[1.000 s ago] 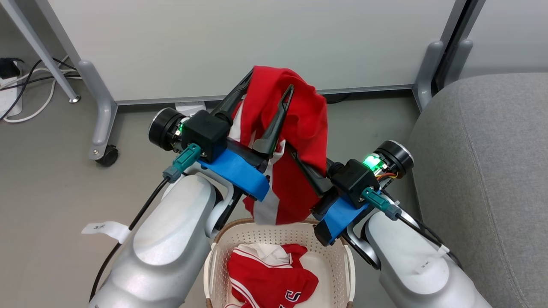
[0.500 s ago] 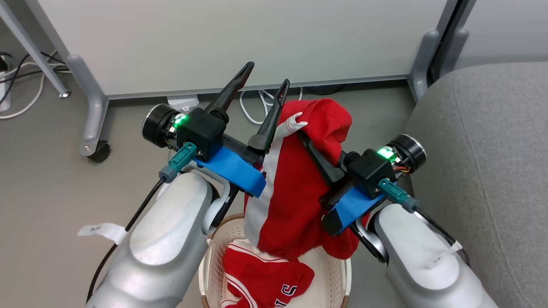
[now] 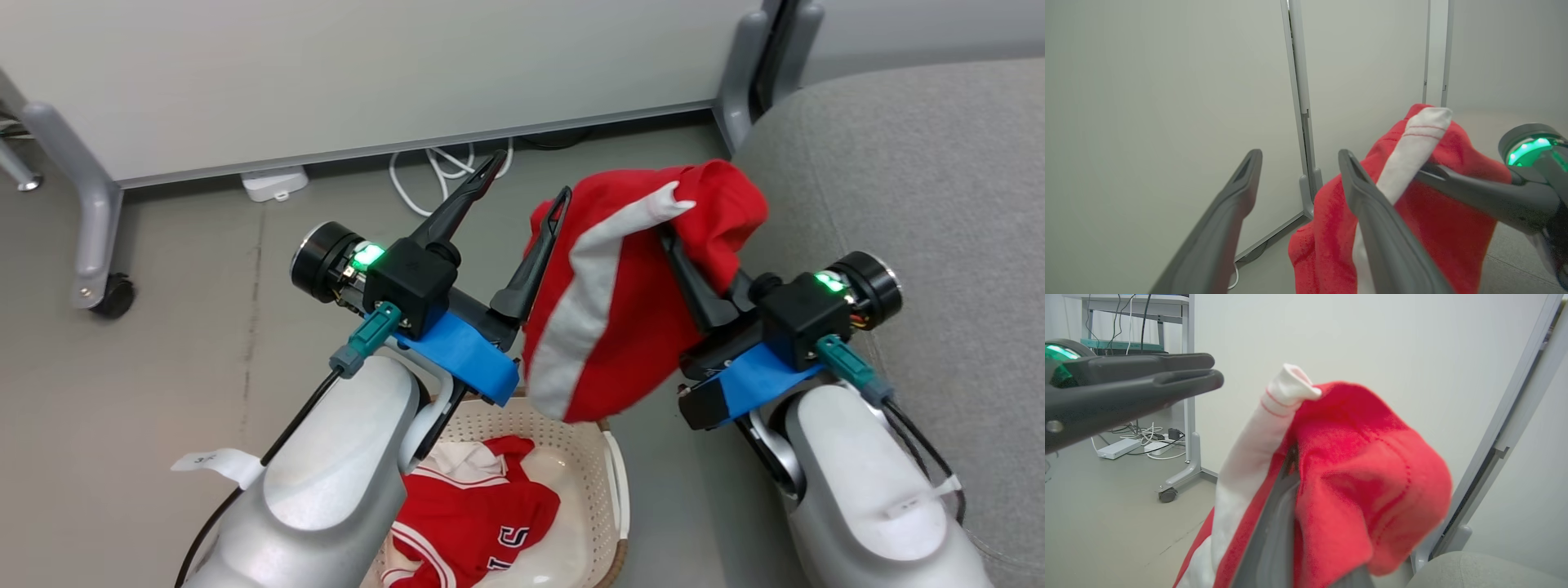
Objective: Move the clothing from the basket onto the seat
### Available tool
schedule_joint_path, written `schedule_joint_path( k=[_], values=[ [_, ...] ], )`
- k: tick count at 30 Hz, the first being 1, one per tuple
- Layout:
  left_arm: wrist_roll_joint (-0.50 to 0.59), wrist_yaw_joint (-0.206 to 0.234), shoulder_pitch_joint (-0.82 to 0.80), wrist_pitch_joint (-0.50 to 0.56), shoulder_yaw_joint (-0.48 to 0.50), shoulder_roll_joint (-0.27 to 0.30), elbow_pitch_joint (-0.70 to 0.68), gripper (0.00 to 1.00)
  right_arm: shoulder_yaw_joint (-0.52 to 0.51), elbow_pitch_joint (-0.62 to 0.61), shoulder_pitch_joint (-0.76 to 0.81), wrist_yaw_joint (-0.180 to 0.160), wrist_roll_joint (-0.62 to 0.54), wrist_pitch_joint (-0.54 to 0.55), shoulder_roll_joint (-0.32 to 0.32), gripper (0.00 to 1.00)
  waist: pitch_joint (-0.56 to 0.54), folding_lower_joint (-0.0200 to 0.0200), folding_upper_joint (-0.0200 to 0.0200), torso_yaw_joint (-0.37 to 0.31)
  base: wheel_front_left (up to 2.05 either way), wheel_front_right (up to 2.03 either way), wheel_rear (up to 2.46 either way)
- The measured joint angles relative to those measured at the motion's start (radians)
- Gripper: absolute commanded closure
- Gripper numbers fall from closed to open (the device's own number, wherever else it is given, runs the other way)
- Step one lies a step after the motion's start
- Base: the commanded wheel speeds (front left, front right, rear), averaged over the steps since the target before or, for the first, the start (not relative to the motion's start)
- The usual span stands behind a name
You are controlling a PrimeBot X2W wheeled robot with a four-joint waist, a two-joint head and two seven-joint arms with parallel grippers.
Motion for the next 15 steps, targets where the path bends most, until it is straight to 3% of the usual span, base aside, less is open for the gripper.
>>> schedule_joint_path(
  k=[15],
  values=[
    [0.01,0.0,0.0,0.0,-0.082,0.005,-0.004,0.0,-0.184,-0.127,0.101,0.0,-0.02,0.0,-0.017,1.0,0.052,0.0,0.0,-0.163,0.0,0.0,0.0]
  ],
)
